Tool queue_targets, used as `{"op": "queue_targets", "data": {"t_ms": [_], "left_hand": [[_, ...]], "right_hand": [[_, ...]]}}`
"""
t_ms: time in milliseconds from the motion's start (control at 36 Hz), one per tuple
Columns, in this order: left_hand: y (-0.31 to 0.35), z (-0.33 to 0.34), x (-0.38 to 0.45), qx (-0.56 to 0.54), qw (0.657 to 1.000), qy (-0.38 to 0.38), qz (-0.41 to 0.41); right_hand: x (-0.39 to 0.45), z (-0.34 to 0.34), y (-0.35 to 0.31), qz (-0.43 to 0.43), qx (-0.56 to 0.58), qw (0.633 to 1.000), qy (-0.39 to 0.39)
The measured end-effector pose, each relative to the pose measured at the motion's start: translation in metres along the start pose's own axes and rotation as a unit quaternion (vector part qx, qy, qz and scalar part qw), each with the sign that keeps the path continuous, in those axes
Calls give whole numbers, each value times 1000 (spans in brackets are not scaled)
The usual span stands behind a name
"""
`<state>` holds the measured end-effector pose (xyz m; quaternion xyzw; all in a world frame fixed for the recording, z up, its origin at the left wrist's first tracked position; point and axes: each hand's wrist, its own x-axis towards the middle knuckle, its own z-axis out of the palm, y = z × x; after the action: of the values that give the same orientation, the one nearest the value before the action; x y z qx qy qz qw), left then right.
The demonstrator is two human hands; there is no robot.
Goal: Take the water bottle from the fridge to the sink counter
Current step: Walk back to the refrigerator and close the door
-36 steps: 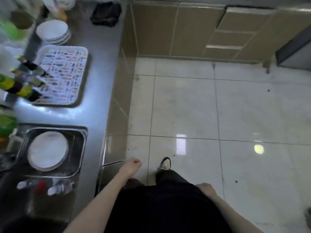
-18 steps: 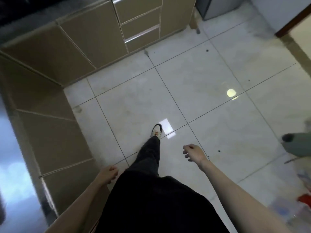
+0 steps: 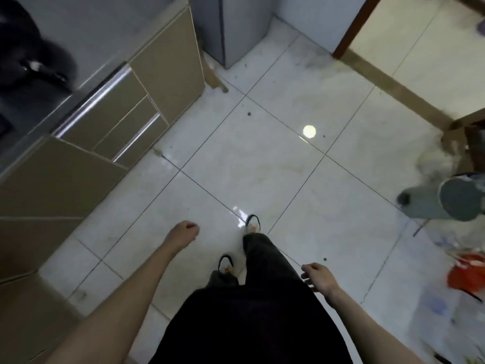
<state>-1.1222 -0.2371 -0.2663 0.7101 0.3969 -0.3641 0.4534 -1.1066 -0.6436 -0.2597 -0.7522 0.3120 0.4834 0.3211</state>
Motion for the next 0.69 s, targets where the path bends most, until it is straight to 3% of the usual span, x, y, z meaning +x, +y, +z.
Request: {"op": "queue_targets", "data": {"t_ms": [139, 222, 361, 556, 694], "left_hand": [[151, -39, 73, -13, 997, 21, 67], [213, -52, 105, -7, 997, 17, 68], [270, -77, 137, 36, 999, -12, 30], [297, -128, 171, -4, 993, -39, -115], [345, -171, 235, -41, 974, -48, -218]], "right_hand": [[51, -35, -67, 42, -109, 993, -2], [83, -66, -139, -9, -242, 970, -28], [113, -113, -287, 1, -26, 1000, -4], [135, -192, -500, -108, 7, 994, 10], [183, -238, -616, -159, 44, 986, 31]]}}
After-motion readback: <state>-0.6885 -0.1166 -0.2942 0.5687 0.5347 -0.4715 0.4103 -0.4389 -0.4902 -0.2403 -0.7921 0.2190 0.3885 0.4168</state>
